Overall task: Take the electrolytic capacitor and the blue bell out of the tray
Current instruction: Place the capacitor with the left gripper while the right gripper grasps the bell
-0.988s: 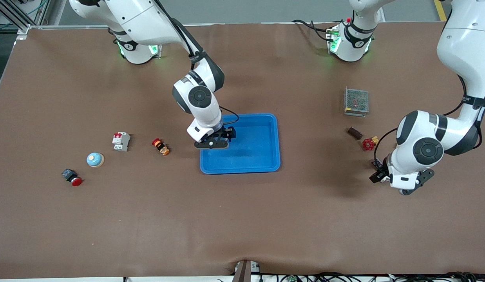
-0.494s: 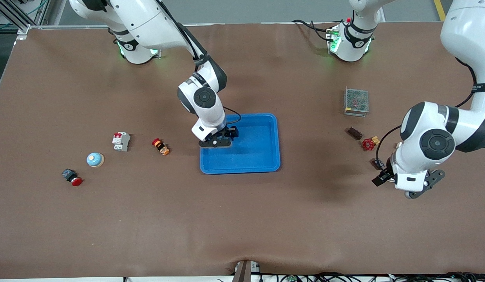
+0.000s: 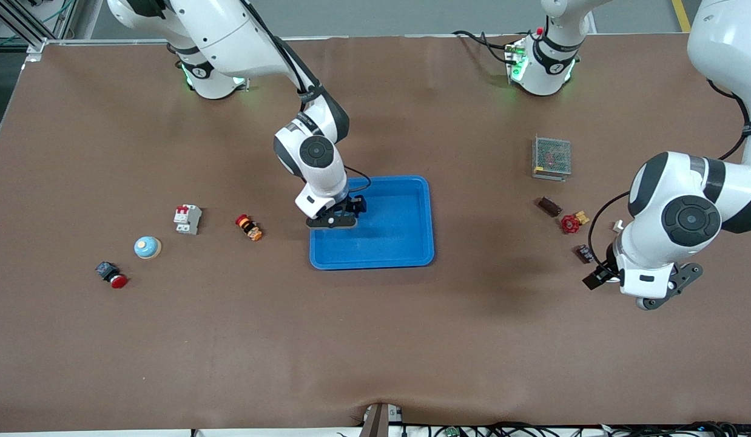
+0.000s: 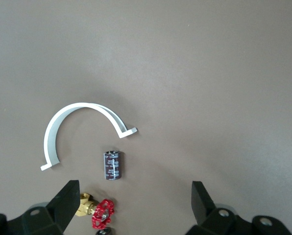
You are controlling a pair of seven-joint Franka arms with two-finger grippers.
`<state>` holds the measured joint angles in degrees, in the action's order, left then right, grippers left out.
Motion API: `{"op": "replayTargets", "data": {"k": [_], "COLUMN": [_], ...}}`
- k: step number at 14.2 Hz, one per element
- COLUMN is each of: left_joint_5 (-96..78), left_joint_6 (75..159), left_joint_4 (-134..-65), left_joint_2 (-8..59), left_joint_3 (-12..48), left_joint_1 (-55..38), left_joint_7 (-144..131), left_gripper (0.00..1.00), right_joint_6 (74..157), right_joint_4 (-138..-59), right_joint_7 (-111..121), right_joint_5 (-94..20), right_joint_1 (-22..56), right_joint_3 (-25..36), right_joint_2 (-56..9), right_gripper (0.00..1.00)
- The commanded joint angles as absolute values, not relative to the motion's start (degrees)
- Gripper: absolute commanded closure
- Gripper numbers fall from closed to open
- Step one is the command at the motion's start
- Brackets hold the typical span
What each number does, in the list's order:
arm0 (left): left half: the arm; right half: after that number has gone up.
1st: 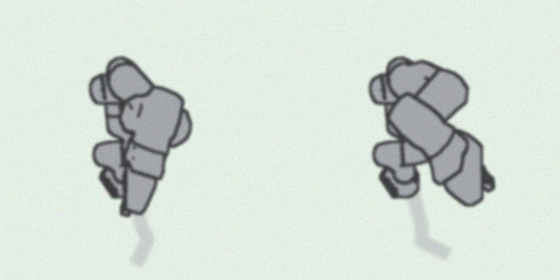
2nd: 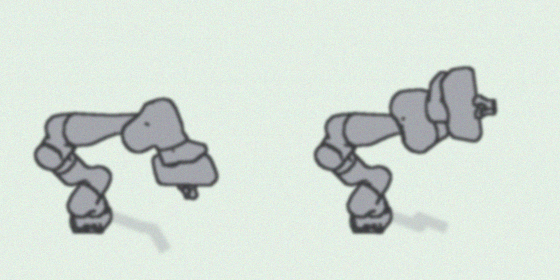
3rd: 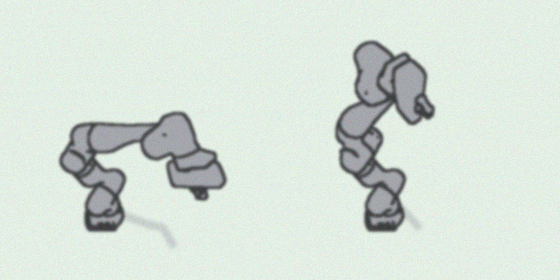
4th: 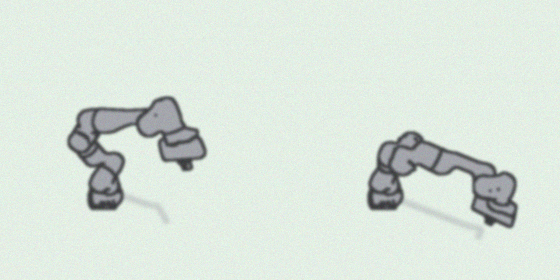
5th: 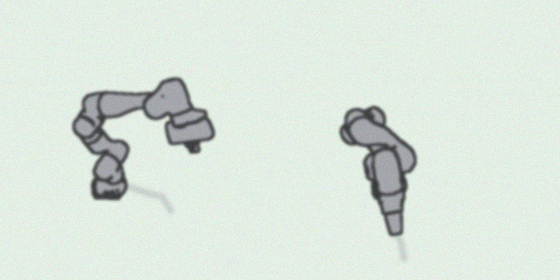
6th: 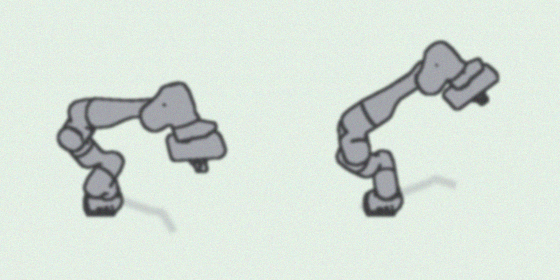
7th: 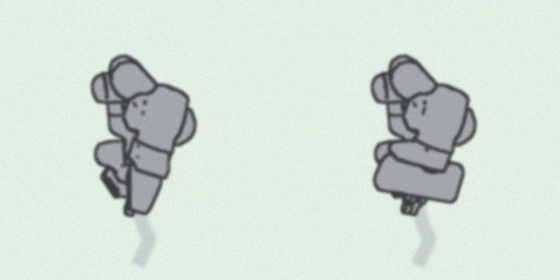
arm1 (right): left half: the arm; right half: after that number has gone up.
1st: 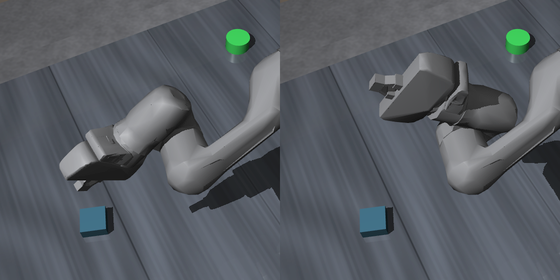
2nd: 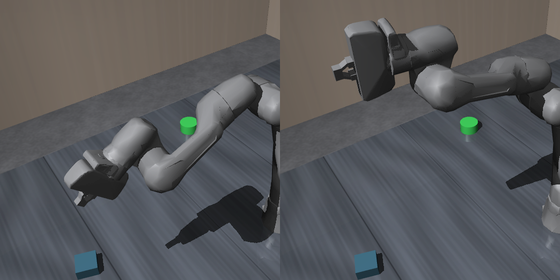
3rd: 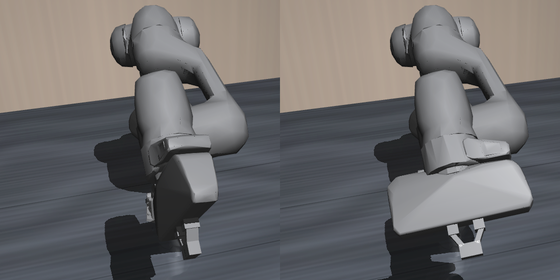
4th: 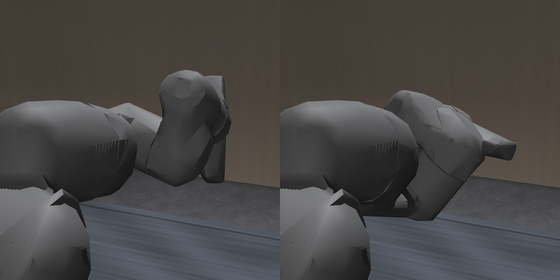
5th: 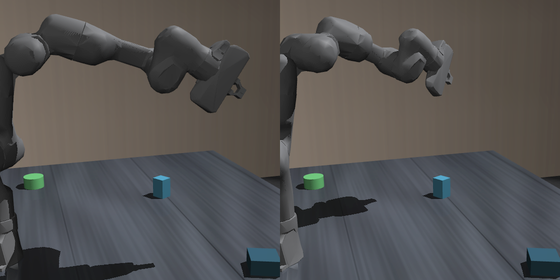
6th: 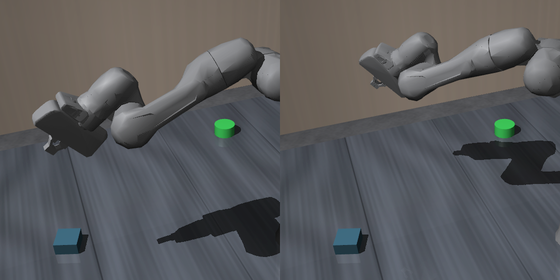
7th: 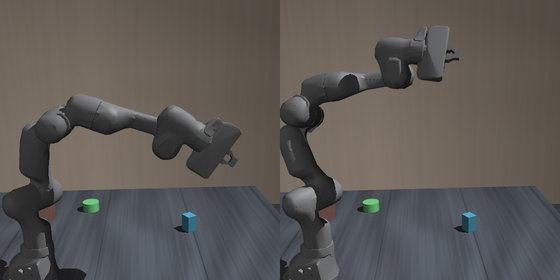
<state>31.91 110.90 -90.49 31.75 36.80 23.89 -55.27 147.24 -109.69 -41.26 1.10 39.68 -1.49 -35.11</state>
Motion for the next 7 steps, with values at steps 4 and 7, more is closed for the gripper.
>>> {"op": "replayTargets", "data": {"k": [4,7], "left_joint_5": [29.01,23.76], "left_joint_6": [108.63,108.63], "left_joint_4": [-89.38,-89.56], "left_joint_2": [28.13,24.1], "left_joint_3": [37.89,32.45], "left_joint_1": [21.64,16.89], "left_joint_7": [-50.37,-46.95], "left_gripper": [0.0,0.0], "right_joint_6": [149.67,149.94], "right_joint_4": [-111.71,-111.62], "right_joint_7": [-42.89,-42.89], "right_joint_5": [2.11,2.11], "right_joint_1": [40.69,40.78], "right_joint_3": [-0.88,-0.88], "right_joint_2": [-34.8,-34.81], "right_gripper": [0.0,0.0]}}
